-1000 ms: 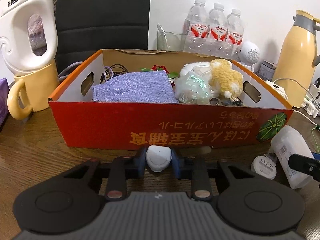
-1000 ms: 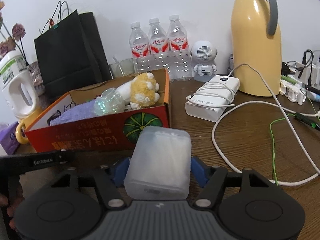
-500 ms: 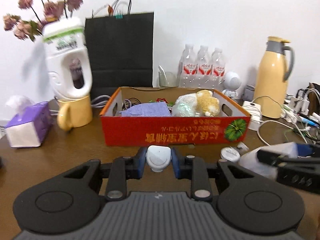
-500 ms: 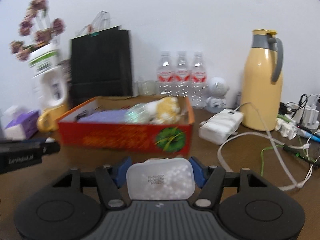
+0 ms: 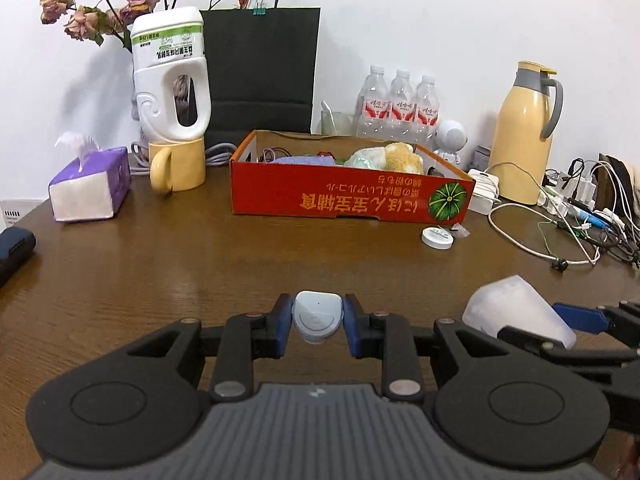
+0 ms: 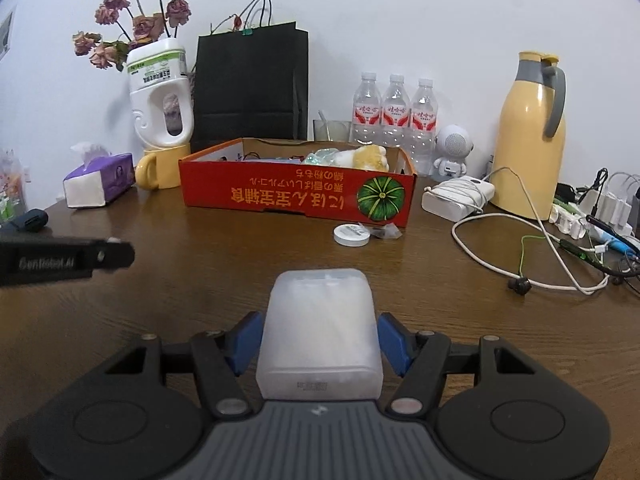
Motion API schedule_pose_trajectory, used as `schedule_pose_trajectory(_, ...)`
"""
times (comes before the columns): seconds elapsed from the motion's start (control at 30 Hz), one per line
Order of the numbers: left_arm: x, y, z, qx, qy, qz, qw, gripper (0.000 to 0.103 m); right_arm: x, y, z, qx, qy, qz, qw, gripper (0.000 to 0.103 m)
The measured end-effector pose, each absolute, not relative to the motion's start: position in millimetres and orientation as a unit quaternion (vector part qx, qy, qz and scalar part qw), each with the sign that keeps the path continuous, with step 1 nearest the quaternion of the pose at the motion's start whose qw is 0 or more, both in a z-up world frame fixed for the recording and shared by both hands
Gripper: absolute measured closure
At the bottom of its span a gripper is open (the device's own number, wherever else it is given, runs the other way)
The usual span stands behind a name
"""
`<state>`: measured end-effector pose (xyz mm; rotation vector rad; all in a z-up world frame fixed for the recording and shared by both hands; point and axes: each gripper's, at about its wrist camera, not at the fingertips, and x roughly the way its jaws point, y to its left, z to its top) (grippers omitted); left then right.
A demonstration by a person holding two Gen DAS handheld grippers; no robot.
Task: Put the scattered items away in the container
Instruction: 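Grasp the clear plastic container with the right tool while the left tool grasps the white disc, then carry the clear container and white disc toward the box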
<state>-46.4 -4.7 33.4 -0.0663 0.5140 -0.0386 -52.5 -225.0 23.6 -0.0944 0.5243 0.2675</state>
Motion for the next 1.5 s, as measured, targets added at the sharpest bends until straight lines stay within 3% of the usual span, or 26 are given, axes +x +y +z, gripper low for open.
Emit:
schedule_pose_trajectory(0.53,-50,0,35,-0.036,0.245,-0.015,0.969,0.075,-7,-220,13,-0.024,0.320,0.146,0.936,0.040)
schedule_pose_trajectory(1.03,-117,-24,43,0.015,0.169,-0.029,0.985,0.075,-111,-221,52,-0.007,0.198,0.168,0.966,0.039)
schedule_pose_trajectory(1.27,-55,-9,76,-0.009,0.151,-0.033,0.988,0.075,-58,-216,78,-0.003,0.189,0.181,0.965,0.039)
schedule_pose_trajectory(1.5,76,3,112,-0.009,0.151,-0.011,0.988,0.075,68,-200,122,0.018,0.195,0.205,0.959,0.039)
